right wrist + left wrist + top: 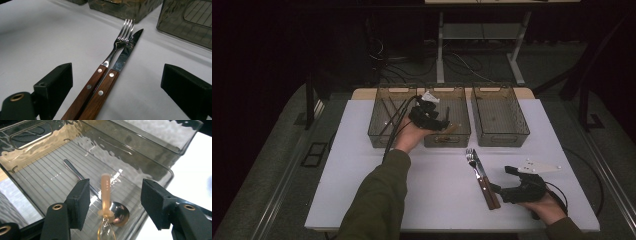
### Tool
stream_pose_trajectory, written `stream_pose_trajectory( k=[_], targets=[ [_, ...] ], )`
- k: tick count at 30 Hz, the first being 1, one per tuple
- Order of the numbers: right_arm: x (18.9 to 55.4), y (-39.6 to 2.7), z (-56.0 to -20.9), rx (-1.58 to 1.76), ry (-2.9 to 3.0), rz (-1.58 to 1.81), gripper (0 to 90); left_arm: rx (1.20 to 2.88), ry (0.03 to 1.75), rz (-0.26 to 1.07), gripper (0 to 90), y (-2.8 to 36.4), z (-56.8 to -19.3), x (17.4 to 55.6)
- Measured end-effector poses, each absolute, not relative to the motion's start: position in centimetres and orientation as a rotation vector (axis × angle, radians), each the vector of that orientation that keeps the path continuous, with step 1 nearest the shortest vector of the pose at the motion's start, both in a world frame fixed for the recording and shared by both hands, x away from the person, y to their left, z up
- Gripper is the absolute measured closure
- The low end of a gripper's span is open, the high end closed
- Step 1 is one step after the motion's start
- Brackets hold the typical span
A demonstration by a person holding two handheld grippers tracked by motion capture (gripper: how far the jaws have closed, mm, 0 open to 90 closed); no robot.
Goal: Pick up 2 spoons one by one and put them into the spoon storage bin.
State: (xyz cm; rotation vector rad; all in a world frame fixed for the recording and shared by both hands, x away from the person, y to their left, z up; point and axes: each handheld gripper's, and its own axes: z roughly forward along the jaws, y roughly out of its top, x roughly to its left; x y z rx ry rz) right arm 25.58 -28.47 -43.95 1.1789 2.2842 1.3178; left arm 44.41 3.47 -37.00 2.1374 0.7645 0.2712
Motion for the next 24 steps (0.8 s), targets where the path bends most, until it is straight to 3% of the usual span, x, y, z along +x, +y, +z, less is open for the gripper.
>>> stream_pose_trajectory(
  k=[24],
  targets=[
    [25.7, -28.4, -44.1, 1.183, 2.285, 1.3, 10.1, 2.102, 0.661, 0.279, 17.9, 7.1, -37.4, 38.2]
  ],
)
